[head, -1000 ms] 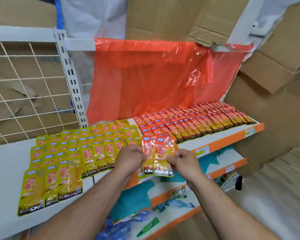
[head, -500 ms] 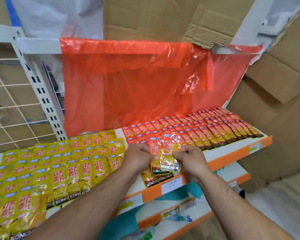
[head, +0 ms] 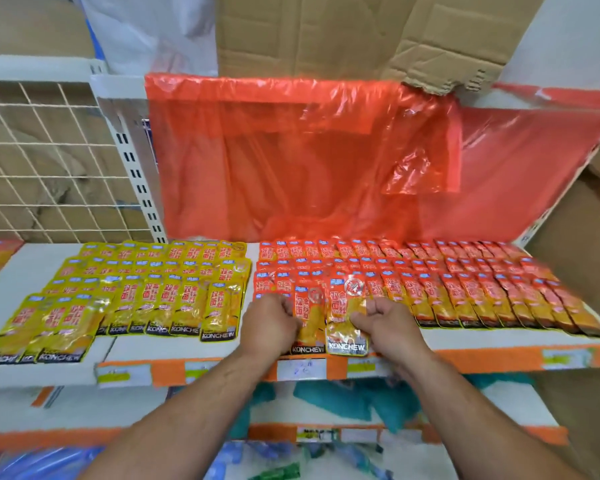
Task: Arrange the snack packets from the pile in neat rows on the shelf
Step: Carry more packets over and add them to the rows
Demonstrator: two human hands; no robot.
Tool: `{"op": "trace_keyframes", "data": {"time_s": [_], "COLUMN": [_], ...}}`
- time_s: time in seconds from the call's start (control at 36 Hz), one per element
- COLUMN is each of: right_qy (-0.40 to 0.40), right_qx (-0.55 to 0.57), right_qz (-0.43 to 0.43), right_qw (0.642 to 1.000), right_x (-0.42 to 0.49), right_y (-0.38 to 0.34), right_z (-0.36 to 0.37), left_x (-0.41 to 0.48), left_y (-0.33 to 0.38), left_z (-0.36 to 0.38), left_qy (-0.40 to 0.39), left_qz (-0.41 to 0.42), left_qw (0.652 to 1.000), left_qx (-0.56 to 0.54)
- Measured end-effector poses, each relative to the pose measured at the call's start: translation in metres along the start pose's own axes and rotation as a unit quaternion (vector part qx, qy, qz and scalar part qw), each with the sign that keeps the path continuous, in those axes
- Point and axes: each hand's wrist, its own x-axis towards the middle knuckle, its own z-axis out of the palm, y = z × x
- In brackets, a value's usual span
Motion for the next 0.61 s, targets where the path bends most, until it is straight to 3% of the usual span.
{"op": "trace_keyframes", "data": {"time_s": [0.25,0.61], "right_qy": [-0.05,-0.032], "right_qx": [0.01,0.016], "right_qz": [0.005,0.026], "right_qw": [0.999,0.999], "right_x": [-0.006,-0.004], "right_y": [0.012,0.008], "right_z": [-0.017,-0.023], "left_x": [-0.007,-0.004], "left_y": [0.013,0.011], "left_z": [0.01,0.016], "left_qy": [0.028,0.015], "left_qz": [-0.03,-0.019], "left_qw": [0.997,0.994], "left_qx": [0.063,0.107]}}
